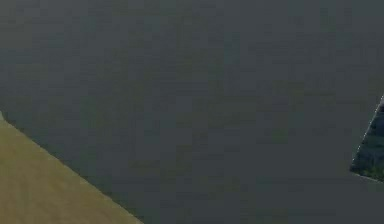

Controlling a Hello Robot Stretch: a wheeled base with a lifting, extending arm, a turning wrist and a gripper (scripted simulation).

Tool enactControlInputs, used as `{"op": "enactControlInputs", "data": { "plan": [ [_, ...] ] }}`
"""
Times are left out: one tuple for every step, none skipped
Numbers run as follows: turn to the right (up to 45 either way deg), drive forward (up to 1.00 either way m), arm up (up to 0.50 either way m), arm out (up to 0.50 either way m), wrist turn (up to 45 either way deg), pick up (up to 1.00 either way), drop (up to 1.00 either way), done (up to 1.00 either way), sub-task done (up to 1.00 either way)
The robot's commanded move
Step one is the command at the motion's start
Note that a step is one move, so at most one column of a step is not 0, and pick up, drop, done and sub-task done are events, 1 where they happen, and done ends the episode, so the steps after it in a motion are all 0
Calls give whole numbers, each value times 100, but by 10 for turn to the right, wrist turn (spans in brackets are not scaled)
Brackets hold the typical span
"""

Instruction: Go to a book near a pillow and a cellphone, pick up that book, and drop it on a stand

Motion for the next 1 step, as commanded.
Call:
{"op": "enactControlInputs", "data": {
  "plan": [
    [-450, 0, 0, 0, 0, 0, 0, 0, 0]
  ]
}}
